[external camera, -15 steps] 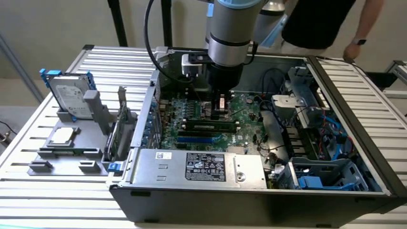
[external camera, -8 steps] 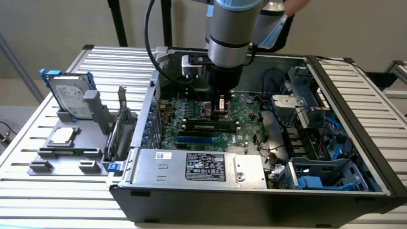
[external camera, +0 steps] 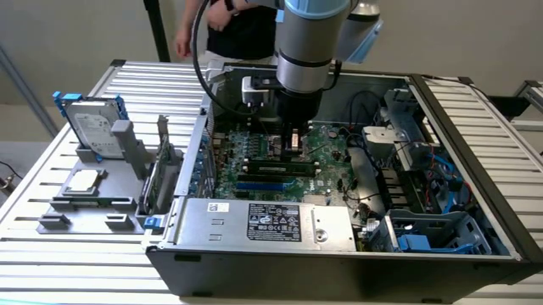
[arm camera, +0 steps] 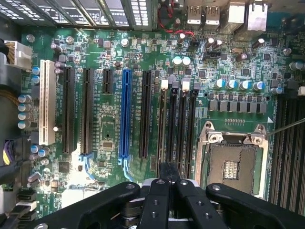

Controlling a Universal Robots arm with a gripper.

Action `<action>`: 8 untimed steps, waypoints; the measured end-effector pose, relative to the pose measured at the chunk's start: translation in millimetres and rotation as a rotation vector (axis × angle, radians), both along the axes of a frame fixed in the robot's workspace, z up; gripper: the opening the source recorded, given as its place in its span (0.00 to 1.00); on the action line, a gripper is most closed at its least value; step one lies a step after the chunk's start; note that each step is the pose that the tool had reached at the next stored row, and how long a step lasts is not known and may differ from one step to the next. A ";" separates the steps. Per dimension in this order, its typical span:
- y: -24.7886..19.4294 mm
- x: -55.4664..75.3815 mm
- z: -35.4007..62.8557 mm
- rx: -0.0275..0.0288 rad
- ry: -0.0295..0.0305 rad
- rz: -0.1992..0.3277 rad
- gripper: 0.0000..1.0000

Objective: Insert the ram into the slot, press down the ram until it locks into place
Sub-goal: 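Press down the ram until it locks into place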

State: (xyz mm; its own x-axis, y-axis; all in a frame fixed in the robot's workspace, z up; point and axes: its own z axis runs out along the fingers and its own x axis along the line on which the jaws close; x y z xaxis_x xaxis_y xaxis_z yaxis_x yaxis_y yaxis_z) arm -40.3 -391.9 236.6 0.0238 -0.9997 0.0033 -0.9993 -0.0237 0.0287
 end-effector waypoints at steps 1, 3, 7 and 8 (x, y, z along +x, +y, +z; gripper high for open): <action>0.0 -0.1 -0.7 -0.0004 0.0000 0.000 0.10; 0.0 -0.1 -2.1 -0.0010 0.0001 0.000 0.10; 0.0 -0.2 -5.2 -0.0019 0.0000 0.000 0.10; 0.0 -0.2 -5.9 -0.0024 0.0001 0.000 0.10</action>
State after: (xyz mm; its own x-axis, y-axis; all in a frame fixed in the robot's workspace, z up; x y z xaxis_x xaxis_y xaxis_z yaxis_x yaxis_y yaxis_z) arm -40.5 -391.9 230.7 0.0236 -0.9997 0.0057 -0.9993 -0.0235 0.0289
